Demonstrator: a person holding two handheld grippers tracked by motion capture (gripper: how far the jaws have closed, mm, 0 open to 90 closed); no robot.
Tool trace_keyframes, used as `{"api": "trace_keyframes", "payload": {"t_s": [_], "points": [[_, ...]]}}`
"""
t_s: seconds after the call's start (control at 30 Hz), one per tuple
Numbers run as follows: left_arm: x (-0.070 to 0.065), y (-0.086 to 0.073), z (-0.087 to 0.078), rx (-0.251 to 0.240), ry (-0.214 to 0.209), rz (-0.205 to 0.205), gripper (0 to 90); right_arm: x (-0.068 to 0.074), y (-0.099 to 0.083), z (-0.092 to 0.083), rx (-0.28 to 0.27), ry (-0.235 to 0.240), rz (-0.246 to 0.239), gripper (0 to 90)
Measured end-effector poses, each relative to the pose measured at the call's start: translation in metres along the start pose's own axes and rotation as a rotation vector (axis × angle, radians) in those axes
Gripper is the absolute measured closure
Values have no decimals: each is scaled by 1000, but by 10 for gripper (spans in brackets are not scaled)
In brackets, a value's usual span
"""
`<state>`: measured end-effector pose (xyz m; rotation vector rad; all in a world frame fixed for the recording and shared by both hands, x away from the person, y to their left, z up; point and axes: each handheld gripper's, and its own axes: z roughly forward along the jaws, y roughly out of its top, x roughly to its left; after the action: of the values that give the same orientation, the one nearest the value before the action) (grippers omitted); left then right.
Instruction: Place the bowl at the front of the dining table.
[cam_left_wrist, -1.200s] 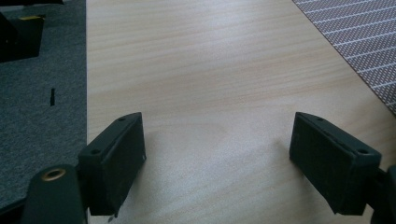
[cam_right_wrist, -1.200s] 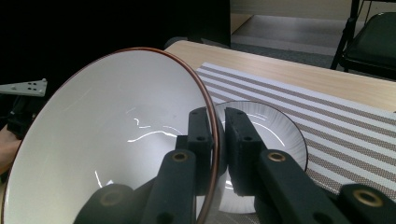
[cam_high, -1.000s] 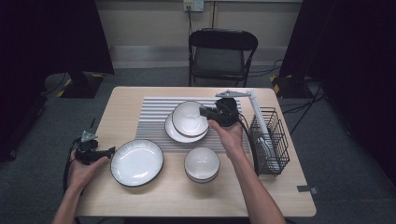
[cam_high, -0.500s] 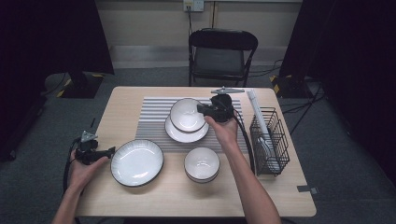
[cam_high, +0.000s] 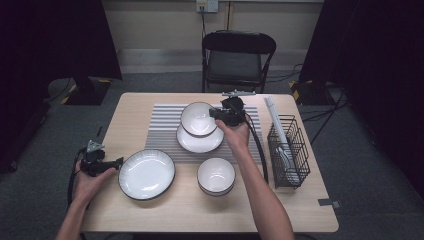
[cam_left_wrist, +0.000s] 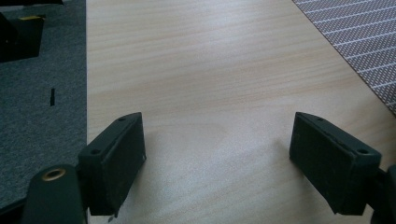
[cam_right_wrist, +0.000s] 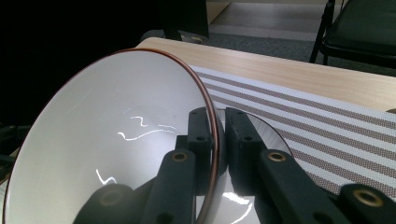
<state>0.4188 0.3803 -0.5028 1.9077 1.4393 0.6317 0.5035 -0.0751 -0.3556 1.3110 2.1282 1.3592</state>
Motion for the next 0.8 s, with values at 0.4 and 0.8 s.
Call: {"api": "trace_keyframes", "payload": {"t_s": [0.4, 0.8], "points": [[0, 0, 0, 0, -1, 0, 179, -11, 4, 20, 24, -44, 24, 816], [0, 0, 0, 0, -1, 0, 178, -18, 2, 36, 50, -102, 34, 816]]}}
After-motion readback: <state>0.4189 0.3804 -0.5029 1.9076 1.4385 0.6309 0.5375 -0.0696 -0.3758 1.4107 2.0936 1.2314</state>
